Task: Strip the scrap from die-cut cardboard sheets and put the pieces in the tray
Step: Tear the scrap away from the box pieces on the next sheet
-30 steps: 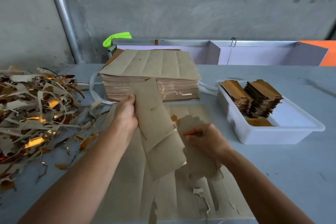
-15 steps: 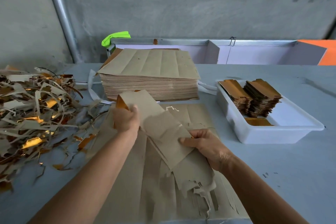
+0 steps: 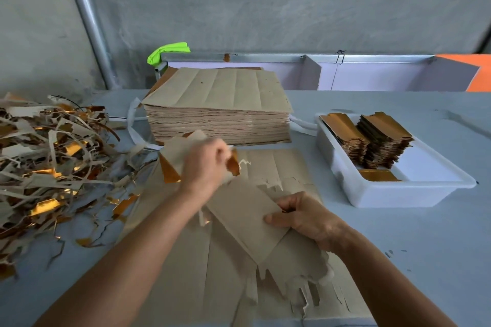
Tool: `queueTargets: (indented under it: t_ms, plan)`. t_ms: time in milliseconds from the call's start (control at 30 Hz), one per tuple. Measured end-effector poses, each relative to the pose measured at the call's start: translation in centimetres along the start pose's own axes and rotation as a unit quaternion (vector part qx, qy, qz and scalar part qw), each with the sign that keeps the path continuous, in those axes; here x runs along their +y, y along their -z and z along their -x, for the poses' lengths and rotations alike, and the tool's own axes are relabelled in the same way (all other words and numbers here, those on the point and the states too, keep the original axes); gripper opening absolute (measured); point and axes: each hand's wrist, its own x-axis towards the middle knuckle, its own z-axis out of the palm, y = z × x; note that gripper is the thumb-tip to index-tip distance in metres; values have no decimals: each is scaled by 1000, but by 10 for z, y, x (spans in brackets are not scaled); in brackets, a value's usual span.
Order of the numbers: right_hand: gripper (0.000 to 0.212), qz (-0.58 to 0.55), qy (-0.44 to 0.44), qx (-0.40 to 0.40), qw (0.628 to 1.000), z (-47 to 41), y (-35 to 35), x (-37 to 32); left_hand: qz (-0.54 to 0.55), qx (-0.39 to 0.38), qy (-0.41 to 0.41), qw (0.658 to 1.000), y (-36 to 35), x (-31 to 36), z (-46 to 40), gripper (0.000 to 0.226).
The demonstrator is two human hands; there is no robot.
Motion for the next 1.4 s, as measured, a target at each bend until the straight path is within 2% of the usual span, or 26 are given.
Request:
queueTargets:
  t_ms: [67,100,267,333,433,500,533,600,633,667,700,733,767,800,833,867,933,967,1033,1100,1133,1233,1300,1367,1400]
  plan:
    - [9,-2,-12,-9,1000,1,5,3,-33,109,116,987,10,-20,-14,12]
    - [9,-28,-13,-2,1000,0,7,4,-56,126,161,977,14,-33,-16,12]
    - [6,-169,-15,57,984,-3,9,13,-59,109,357,926,16,-81,-8,16]
    - [5,-204,-12,90,975,-4,10,17,-57,89,387,916,16,-90,1,17]
    - [16,-223,11,130,966,-6,10,20,-93,18,353,931,12,-86,11,17]
    - [21,-217,30,131,967,-7,6,21,-177,12,271,946,8,-70,20,32]
    - [21,-209,38,131,968,-7,4,21,-197,51,203,958,6,-57,26,38]
    - [20,-179,57,139,972,-8,-1,21,-163,159,34,973,2,-26,39,28]
    - [20,-162,66,141,974,-8,-3,21,-127,161,-10,979,0,-12,45,28]
    - [20,-150,74,138,976,-7,-5,21,-78,115,5,990,-2,0,51,40]
    - [21,-146,84,129,977,-5,-6,20,-10,34,90,995,-4,11,53,52]
    - [21,-141,94,116,979,-3,-7,19,72,-53,211,973,-6,17,51,57]
    - [22,-133,101,102,981,-2,-8,19,175,-123,333,918,-8,21,48,54]
    - [23,-118,106,91,983,0,-9,19,303,-170,422,837,-10,22,44,44]
    - [25,-103,107,84,985,1,-10,19,409,-187,467,761,-12,22,40,35]
    - [29,-91,104,81,987,2,-11,20,478,-182,477,714,-15,20,38,31]
    - [45,-83,82,98,988,2,-10,22,560,-137,464,673,-18,15,34,23]
    - [46,-78,63,130,986,0,-8,24,587,-118,457,658,-18,11,34,17]
    - [36,-43,32,225,973,-3,4,27,611,-108,455,638,-13,7,36,11]
    - [36,7,39,303,952,-5,14,24,601,-120,455,646,-9,4,37,10]
    - [38,32,60,313,947,-8,17,21,592,-133,450,655,-9,5,39,11]
    - [53,94,93,247,960,-14,7,8,591,-177,426,662,-11,15,46,29]
    - [51,23,101,173,980,-16,-5,1,587,-194,421,663,-15,20,52,37]
    - [42,-77,107,140,981,-16,-9,-1,564,-156,438,682,-19,19,57,30]
    - [40,-92,104,134,981,-15,-9,0,543,-127,446,700,-22,16,60,26]
